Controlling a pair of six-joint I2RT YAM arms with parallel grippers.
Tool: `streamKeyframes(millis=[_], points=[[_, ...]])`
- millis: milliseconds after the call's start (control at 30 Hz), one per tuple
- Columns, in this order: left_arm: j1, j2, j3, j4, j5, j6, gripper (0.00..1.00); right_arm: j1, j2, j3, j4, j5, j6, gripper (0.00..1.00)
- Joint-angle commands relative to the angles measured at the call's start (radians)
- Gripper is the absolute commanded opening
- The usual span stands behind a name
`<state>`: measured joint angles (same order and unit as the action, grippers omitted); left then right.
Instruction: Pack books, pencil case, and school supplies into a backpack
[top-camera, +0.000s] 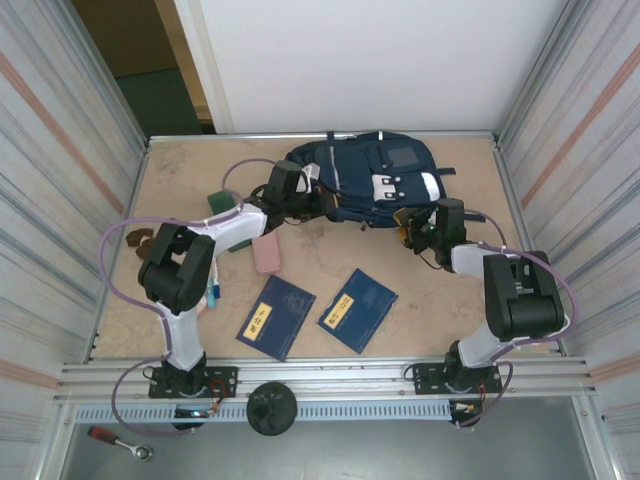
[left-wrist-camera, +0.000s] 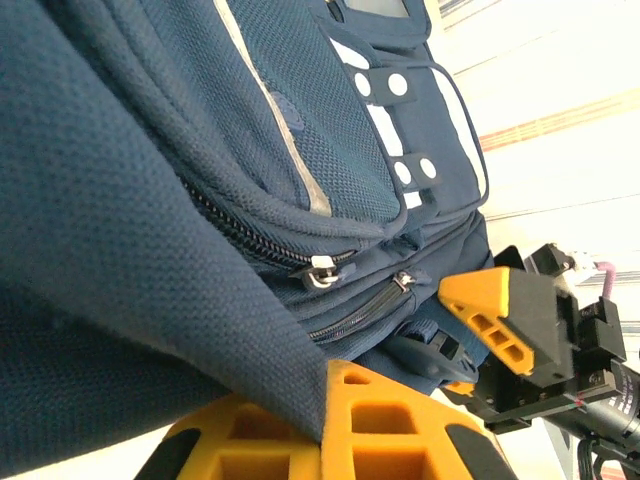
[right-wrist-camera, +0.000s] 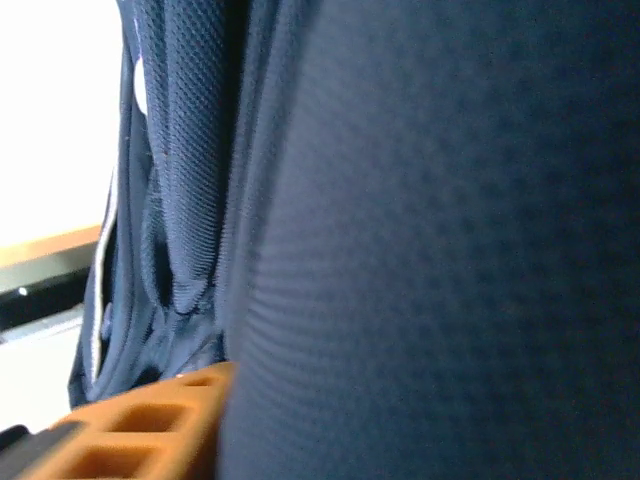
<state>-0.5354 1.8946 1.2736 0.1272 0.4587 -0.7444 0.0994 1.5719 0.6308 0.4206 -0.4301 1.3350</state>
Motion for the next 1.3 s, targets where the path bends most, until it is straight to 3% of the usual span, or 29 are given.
streamKeyframes(millis=[0, 67, 167, 333, 500, 567, 767, 967, 1267], points=[[0.025, -0.06, 0.0, 0.064, 0.064, 0.044, 0.04, 0.017, -0.014, 0.033, 0.054, 0.047, 0.047, 0.22], [0.044, -0.068, -0.012, 0.059, 0.057, 0.056, 0.18, 0.028, -0.038, 0.028, 0.069, 0.067, 0.076, 0.08], [0.054, -0.129, -0.082, 0.061, 0.005, 0.108, 0.45, 0.053, -0.082, 0.013, 0.09, 0.112, 0.14, 0.02], [-0.002, -0.331, -0.32, 0.122, -0.218, 0.25, 0.6, 0.096, -0.154, 0.012, 0.092, 0.184, 0.221, 0.0], [-0.205, -0.435, -0.446, 0.124, -0.568, 0.478, 0.64, 0.137, -0.19, 0.045, 0.055, 0.223, 0.238, 0.0], [-0.287, -0.402, -0.443, 0.135, -0.689, 0.526, 0.64, 0.146, -0.197, 0.057, 0.052, 0.224, 0.24, 0.0], [-0.413, -0.2, -0.313, 0.202, -0.888, 0.62, 0.64, 0.157, -0.198, 0.083, 0.032, 0.22, 0.239, 0.0], [-0.441, -0.037, -0.207, 0.278, -0.954, 0.625, 0.61, 0.161, -0.182, 0.091, 0.035, 0.213, 0.242, 0.0], [-0.414, 0.072, -0.149, 0.332, -1.006, 0.6, 0.51, 0.164, -0.159, 0.103, 0.037, 0.192, 0.244, 0.0]])
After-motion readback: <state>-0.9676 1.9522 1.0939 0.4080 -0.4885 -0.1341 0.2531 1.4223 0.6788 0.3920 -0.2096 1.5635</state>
